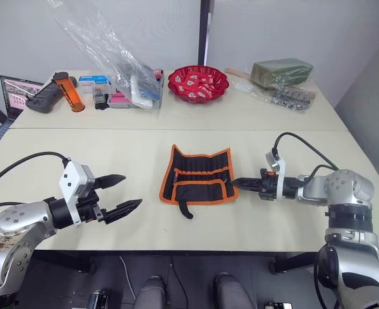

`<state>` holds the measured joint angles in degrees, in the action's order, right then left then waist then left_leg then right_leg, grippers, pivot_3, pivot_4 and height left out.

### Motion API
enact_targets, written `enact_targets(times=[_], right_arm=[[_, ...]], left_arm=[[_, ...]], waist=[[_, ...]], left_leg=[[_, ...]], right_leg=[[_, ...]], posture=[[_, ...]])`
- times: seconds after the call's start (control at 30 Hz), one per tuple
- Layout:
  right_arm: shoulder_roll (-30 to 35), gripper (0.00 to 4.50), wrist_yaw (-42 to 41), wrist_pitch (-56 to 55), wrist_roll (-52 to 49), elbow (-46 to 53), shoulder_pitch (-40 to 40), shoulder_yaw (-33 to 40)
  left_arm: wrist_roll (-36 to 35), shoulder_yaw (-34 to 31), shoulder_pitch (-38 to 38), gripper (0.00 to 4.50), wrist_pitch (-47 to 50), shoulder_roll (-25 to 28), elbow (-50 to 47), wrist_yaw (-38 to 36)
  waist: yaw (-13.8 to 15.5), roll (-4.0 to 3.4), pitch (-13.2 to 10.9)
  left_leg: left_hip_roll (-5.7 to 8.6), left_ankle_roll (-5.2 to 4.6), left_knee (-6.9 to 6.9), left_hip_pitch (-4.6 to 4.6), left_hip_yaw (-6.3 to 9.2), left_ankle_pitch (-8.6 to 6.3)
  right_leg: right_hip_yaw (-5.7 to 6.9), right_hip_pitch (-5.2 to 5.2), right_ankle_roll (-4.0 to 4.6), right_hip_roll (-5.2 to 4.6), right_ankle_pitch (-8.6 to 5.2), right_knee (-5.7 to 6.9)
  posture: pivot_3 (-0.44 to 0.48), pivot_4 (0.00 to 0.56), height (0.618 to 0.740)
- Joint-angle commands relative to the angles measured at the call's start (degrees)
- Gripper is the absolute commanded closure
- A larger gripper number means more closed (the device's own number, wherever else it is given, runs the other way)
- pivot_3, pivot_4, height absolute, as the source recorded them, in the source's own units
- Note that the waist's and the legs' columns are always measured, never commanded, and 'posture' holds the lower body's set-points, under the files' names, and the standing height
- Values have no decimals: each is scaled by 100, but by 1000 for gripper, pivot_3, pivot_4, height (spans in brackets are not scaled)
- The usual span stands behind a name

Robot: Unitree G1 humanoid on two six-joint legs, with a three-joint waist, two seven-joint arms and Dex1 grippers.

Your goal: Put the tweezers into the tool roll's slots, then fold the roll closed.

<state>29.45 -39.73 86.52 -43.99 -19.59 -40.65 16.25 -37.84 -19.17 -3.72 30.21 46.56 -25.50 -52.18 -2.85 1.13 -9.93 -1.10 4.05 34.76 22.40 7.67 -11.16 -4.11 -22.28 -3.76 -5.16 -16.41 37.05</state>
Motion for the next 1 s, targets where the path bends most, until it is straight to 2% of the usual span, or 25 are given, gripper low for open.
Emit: enact_targets(times=[0.03, 0.23, 0.43, 0.73, 1.0], right_arm=[[151, 4428, -152, 34, -173, 435, -239, -77], [36, 4428, -183, 34, -102, 956, -520, -739], [-403, 4428, 80, -26, 59, 1195, -648, -1267], [-1073, 4428, 554, -323, 494, 818, -521, -1538], [-1253, 4428, 551, -794, 878, 358, -430, -1768]], left_arm=[[35, -118, -72, 0, -146, -36, -137, 32], [117, -103, -188, 0, -210, -78, -185, 51], [195, -127, -252, 0, -251, -130, -233, 132], [343, 9, -389, 0, -330, -280, -399, 288], [329, -42, -399, 0, -290, -257, -424, 266]], waist=[[5, -1, -1], [6, -2, -1], [7, -2, -2], [9, -3, -2], [8, -3, -2]], left_leg=[[0, 0, 0, 0, 0, 0], [0, 0, 0, 0, 0, 0], [0, 0, 0, 1, 0, 0], [0, 0, 0, 2, 2, 0], [0, 0, 0, 1, 2, 0]], right_leg=[[0, 0, 0, 0, 0, 0], [0, 0, 0, 0, 0, 0], [0, -2, 0, 0, 0, 0], [1, -4, 1, 0, 0, 2], [1, -4, 1, -1, 1, 4]], posture=[[0, 150, 740], [0, 150, 740], [0, 150, 740], [0, 150, 740], [0, 150, 740]])
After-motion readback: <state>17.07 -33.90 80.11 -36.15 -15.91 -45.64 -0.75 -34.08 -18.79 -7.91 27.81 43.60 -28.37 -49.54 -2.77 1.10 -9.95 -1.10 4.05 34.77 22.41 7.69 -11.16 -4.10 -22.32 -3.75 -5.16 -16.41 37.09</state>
